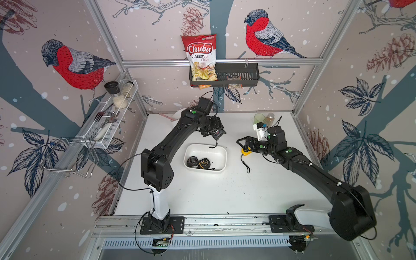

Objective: Take the tape measure out of the storage box
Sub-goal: Pick up the tape measure from the storage box, then place the tape measure at the center of the board.

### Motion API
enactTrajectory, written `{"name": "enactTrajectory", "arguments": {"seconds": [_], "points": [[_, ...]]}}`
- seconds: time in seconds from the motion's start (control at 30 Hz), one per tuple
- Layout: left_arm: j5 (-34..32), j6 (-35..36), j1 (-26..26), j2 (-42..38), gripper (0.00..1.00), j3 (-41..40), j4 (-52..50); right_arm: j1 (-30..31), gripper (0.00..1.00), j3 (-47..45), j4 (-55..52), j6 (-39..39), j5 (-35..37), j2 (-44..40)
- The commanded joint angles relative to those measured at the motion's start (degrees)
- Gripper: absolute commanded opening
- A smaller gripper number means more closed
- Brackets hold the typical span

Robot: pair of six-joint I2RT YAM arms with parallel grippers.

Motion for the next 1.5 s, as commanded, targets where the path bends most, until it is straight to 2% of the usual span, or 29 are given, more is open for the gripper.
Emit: {"name": "enactTrajectory", "arguments": {"seconds": [0.0,0.23,0.57,0.67,0.77,0.93,1.0,1.1,1.2,1.23,1.3,1.37,1.43,1.47], "points": [[9.55,-7.93,0.08,-0.16,0.0,-0.39,8.57,1.98,0.98,2.34,6.64,-2.48,0.16,1.59],[11.52,-9.75,-0.06,-0.36,0.0,-0.33,10.15,3.66,0.97,5.38,12.75,-2.27,2.13,7.19],[11.48,-12.23,-0.72,-2.28,0.0,-4.94,14.54,6.11,0.96,10.6,13.78,-2.28,2.47,11.2],[12.04,-13.5,-1.11,-2.57,0.0,-6.4,16.43,6.56,0.93,12.08,13.84,-2.3,2.9,12.56],[12.4,-14.55,-1.41,-2.66,0.0,-7.23,18.05,6.7,0.77,13.41,13.45,-2.11,3.24,13.92],[12.74,-15.64,-1.7,-2.83,0.0,-7.91,19.87,6.79,0.37,14.09,12.88,-2.04,3.82,14.48],[12.75,-15.73,-1.72,-2.84,0.0,-7.98,20.24,6.81,0.26,14.18,12.36,-2.13,3.94,14.42],[13.37,-15.73,-1.73,-2.66,0.0,-8.08,21.22,6.9,0.02,14.27,11.51,-2.2,4.39,14.47],[14.24,-15.64,-1.63,-2.79,0.0,-8.67,23.39,6.88,0.0,14.14,10.92,-2.25,5.16,14.12],[14.21,-15.43,-1.53,-2.85,0.06,-8.85,23.73,6.87,0.0,13.97,11.01,-2.26,5.5,13.78],[14.05,-15.08,-1.28,-3.1,0.35,-9.44,24.22,6.91,0.0,13.66,11.19,-2.26,6.08,13.01],[13.5,-14.68,-1.06,-3.69,0.58,-10.37,24.76,6.84,0.0,13.66,10.93,-2.36,6.39,12.44],[12.61,-14.33,-0.81,-4.22,0.85,-11.18,24.51,6.62,0.0,13.59,10.51,-2.38,6.69,11.75],[12.17,-14.16,-0.61,-4.39,0.93,-11.43,24.22,6.46,0.0,13.5,10.29,-2.34,6.83,11.44]]}}
